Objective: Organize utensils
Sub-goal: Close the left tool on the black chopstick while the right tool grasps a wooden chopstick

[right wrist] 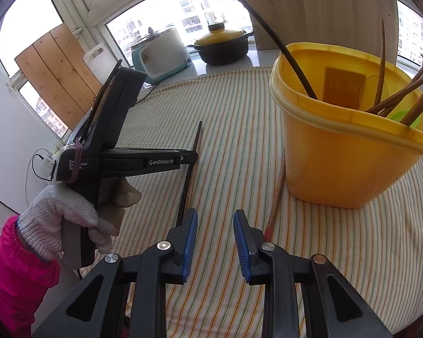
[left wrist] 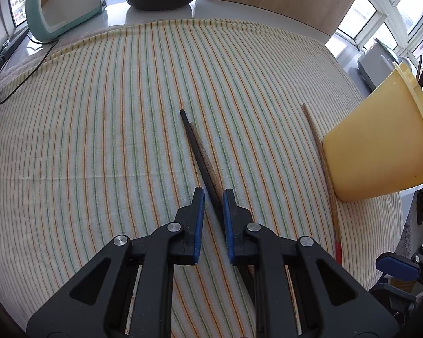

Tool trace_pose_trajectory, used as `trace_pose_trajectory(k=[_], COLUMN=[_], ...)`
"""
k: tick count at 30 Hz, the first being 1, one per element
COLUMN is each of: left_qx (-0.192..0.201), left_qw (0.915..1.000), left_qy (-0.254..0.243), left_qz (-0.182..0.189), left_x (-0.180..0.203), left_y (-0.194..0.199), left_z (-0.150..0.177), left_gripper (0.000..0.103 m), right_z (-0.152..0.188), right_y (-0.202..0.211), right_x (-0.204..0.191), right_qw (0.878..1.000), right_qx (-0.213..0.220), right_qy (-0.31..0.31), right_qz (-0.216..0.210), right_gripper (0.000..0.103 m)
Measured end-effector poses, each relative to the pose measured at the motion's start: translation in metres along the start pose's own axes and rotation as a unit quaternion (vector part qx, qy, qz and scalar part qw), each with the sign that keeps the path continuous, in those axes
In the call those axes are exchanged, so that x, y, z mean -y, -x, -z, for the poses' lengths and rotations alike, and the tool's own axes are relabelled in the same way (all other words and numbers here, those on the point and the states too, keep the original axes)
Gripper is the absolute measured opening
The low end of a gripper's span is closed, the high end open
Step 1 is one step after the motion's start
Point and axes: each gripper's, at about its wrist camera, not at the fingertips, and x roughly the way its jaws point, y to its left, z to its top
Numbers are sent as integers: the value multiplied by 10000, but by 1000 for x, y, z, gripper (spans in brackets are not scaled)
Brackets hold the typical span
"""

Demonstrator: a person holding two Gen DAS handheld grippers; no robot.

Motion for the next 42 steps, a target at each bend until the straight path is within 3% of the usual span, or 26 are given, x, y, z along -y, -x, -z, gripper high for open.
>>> trace_pose_trajectory(k=[7, 24, 37, 42], left_qx=[8, -101, -18, 57], left_qw=[9993, 9984, 9998, 9983], left_qy=[250, -314, 199, 547], left_qz=[260, -460, -42, 201], left_x=[-14, 13, -38, -59], left_y=[2, -10, 9, 15], left_z=[2, -8, 10, 22], left_gripper=[12, 11, 5, 5], right_z=[0, -3, -14, -30], right_y=[-4, -1, -25, -61], right_x=[-4, -8, -25, -37], right_qw=[10000, 9999, 9982, 9955], right_qx=[-47, -3, -259, -677], right_qy=[61, 109, 523, 648], right_qz=[-5, 38, 149, 145], right_gripper=[27, 27, 27, 27])
